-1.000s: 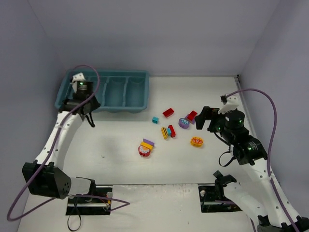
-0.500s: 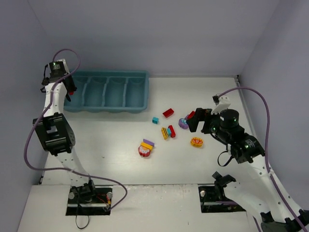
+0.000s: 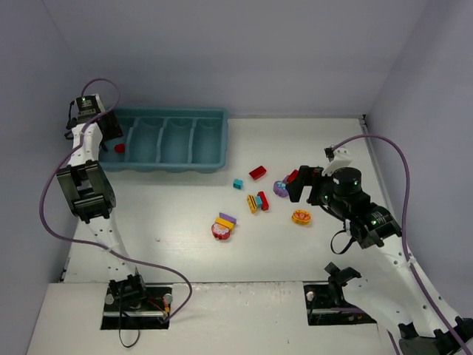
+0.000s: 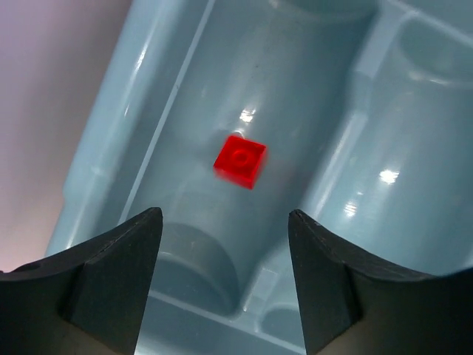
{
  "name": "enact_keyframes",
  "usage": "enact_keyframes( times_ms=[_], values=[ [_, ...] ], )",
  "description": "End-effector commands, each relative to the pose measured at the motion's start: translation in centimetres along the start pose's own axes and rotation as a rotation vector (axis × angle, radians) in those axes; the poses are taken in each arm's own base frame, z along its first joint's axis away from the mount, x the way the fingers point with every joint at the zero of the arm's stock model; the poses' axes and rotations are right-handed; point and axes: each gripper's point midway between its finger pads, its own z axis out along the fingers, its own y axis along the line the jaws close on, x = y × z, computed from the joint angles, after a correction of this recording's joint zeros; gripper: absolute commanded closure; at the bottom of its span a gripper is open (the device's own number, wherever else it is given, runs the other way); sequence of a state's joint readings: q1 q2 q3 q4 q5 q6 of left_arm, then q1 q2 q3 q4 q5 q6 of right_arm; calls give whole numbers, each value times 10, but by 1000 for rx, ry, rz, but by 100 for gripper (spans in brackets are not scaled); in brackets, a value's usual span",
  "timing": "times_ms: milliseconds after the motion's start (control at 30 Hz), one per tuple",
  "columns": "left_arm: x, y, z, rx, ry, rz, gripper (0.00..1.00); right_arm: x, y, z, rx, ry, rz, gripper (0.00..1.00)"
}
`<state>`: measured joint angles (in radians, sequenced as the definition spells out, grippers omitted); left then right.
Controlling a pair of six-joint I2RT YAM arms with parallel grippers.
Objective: Sort the legos into containers by color
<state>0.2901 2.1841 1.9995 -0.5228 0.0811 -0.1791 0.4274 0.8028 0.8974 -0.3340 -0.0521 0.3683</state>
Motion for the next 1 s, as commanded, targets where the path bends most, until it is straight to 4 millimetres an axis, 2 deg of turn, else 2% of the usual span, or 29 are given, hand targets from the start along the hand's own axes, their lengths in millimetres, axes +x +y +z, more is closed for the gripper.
enact_keyframes(
  times_ms=[0, 33, 100, 133, 167, 200, 233, 267, 300, 333, 367, 467, 500, 533, 600, 667, 700, 733, 900, 967],
  values=[
    [-57, -19, -63, 71, -181, -47, 37, -10, -2, 7, 22, -38, 0, 0],
    [-53, -24, -79, 77, -183, -56, 37, -9, -3, 9, 30, -34, -2, 0],
    [-41, -50, -97, 110, -172, -48, 37, -8, -7, 11, 49, -32, -4, 1],
    [-27, -59, -114, 114, -156, -40, 37, -9, -11, 11, 72, -38, -4, 1],
    [-15, -86, -124, 142, -143, -9, 37, -8, -12, 12, 79, -36, -3, 2],
    [-12, -100, -145, 167, -162, 12, 37, -8, -15, 13, 93, -39, -5, 2],
    [11, -110, -145, 160, -121, 32, 37, -7, -16, 15, 100, -34, -6, 3],
    [31, -147, -157, 221, -101, 86, 37, -6, -18, 16, 108, -31, -5, 4],
    [40, -165, -174, 266, -106, 99, 37, -4, -19, 18, 114, -21, -6, 5],
    [62, -179, -175, 291, -67, 130, 37, -2, -20, 19, 114, -16, -10, 5],
    [83, -213, -190, 354, -51, 188, 37, -1, -20, 20, 115, -13, -9, 5],
    [116, -253, -213, 420, -26, 248, 37, 3, -19, 23, 105, 3, -14, 5],
    [136, -278, -226, 467, -8, 281, 37, 3, -19, 22, 105, 2, -15, 4],
    [141, -289, -230, 475, -19, 286, 37, 3, -19, 22, 105, 3, -17, 4],
    [164, -320, -239, 514, -6, 317, 37, 3, -19, 22, 104, 0, -18, 4],
    [169, -339, -242, 519, -17, 329, 37, 4, -19, 22, 100, 4, -21, 4],
    [182, -347, -230, 497, 15, 336, 37, 4, -18, 21, 97, 4, -23, 3],
    [193, -356, -230, 497, 31, 355, 37, 5, -18, 21, 94, 5, -26, 3],
    [225, -384, -202, 467, 102, 397, 37, 4, -18, 16, 88, -11, -17, 2],
    [232, -387, -194, 451, 118, 409, 37, 4, -18, 15, 86, -16, -9, 2]
  ],
)
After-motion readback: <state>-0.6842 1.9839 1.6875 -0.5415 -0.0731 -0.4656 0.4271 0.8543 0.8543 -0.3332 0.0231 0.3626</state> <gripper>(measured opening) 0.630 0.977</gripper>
